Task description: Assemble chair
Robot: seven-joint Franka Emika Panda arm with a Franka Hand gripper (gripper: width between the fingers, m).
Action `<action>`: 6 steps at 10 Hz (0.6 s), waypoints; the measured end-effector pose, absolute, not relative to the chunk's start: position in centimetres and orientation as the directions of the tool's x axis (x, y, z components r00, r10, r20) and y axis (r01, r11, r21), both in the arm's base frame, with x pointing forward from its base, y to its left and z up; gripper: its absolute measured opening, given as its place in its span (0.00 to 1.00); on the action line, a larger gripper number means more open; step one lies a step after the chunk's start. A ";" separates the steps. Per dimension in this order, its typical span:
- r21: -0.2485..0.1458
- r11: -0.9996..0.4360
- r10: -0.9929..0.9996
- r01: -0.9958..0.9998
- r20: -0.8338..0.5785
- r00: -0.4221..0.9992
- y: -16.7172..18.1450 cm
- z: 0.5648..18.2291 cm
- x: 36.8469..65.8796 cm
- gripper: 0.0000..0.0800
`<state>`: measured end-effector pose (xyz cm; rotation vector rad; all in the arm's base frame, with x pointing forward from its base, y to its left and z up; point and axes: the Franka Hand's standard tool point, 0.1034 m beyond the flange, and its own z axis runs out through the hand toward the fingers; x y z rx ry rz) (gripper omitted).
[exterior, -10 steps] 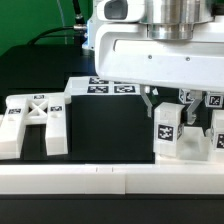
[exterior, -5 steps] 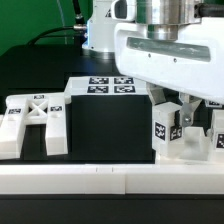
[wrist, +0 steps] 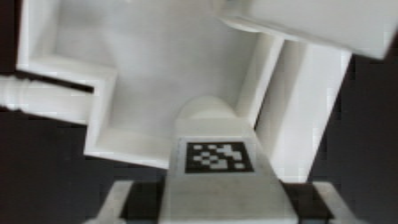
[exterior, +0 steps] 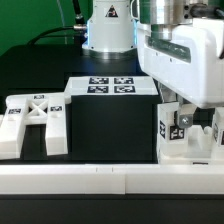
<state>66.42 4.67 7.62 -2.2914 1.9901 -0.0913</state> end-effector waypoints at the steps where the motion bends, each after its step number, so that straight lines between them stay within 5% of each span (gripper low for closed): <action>1: -0.118 -0.158 -0.987 -0.980 -0.021 0.161 4.7 7.6 66.4 0.36; 4: -0.118 -0.350 -0.936 -0.929 0.003 0.352 4.8 7.6 66.4 0.76; 6: -0.115 -0.532 -0.846 -0.839 0.027 0.533 4.9 7.6 66.4 0.80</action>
Offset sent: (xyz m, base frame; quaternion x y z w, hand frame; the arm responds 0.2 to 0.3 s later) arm -0.0027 0.0032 0.0037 -0.0063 0.0005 -0.2010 0.9796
